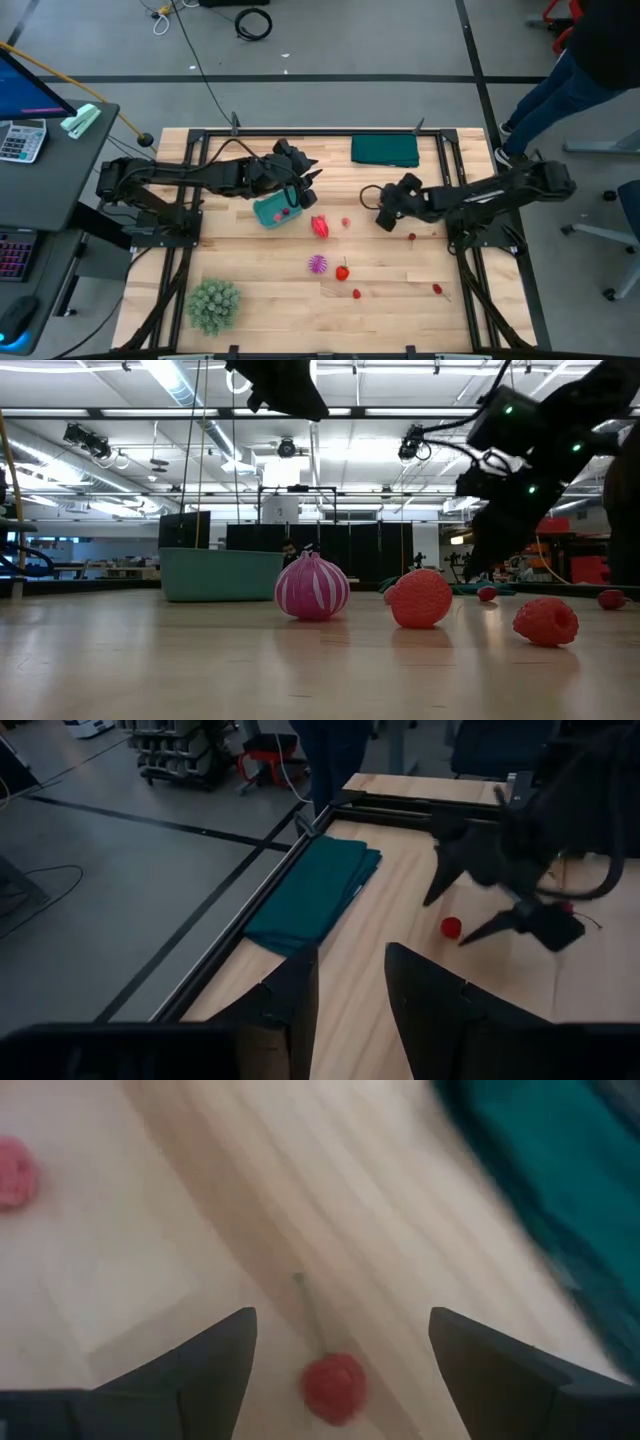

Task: Pick and placing Produce into tupperware
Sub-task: Put the red cherry into the blue bin

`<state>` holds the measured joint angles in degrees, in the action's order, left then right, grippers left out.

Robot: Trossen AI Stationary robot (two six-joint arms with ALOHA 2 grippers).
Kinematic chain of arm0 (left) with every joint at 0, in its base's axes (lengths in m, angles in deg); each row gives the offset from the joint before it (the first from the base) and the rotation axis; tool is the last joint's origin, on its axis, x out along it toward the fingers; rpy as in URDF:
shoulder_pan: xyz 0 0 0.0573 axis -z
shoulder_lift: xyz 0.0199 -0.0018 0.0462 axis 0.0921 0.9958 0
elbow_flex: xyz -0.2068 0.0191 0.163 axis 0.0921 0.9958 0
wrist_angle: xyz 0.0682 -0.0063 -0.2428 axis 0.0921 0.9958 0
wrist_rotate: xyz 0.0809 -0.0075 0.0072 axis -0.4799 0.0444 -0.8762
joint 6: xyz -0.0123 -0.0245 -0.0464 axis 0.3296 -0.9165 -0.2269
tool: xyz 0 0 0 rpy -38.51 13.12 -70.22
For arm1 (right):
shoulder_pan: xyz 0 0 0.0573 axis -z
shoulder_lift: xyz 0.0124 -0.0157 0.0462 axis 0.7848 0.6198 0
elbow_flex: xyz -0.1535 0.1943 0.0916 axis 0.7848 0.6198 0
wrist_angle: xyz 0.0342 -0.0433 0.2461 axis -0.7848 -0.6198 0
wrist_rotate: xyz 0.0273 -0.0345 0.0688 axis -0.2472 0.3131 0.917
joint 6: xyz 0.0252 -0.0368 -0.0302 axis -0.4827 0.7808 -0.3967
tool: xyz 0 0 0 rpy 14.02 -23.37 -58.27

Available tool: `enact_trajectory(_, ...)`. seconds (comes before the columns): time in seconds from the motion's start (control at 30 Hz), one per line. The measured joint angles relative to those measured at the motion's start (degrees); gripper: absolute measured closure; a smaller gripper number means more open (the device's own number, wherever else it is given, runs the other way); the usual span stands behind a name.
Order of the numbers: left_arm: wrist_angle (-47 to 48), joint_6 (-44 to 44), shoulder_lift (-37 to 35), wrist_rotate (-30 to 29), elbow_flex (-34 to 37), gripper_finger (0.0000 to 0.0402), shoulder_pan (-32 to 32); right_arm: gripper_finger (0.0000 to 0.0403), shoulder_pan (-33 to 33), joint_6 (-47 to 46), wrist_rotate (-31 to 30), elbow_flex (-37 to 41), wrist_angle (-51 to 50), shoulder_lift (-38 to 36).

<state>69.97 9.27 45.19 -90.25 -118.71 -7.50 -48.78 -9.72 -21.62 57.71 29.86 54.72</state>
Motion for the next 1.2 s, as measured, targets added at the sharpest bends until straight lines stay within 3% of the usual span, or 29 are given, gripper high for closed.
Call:
enact_trajectory(0.1,0.00,0.17,0.00,-0.02,0.00,0.0275,-0.19,0.0097,1.44,1.69,3.11,0.00,4.07,4.05)
enact_trajectory(0.43,0.00,0.98,0.00,-0.02,0.00,0.0283,-1.03,0.0109,4.98,3.17,2.93,-0.20,9.26,10.28)
enact_trajectory(0.6,0.02,1.22,0.00,-0.02,0.00,0.0284,-1.41,0.0177,5.10,2.58,3.26,-0.01,8.68,9.01)
enact_trajectory(0.9,-1.20,1.36,0.00,0.00,0.02,0.0287,-1.49,0.0385,5.27,0.26,3.49,0.11,8.18,9.00)
enact_trajectory(1.03,-5.95,5.51,0.00,-0.02,0.02,0.0296,-1.49,0.0389,5.26,-1.18,2.29,0.15,11.13,8.54)
enact_trajectory(1.2,-9.47,11.57,-0.05,-0.09,0.02,0.0307,-1.49,0.0397,4.78,-0.91,4.20,0.13,26.82,5.97)
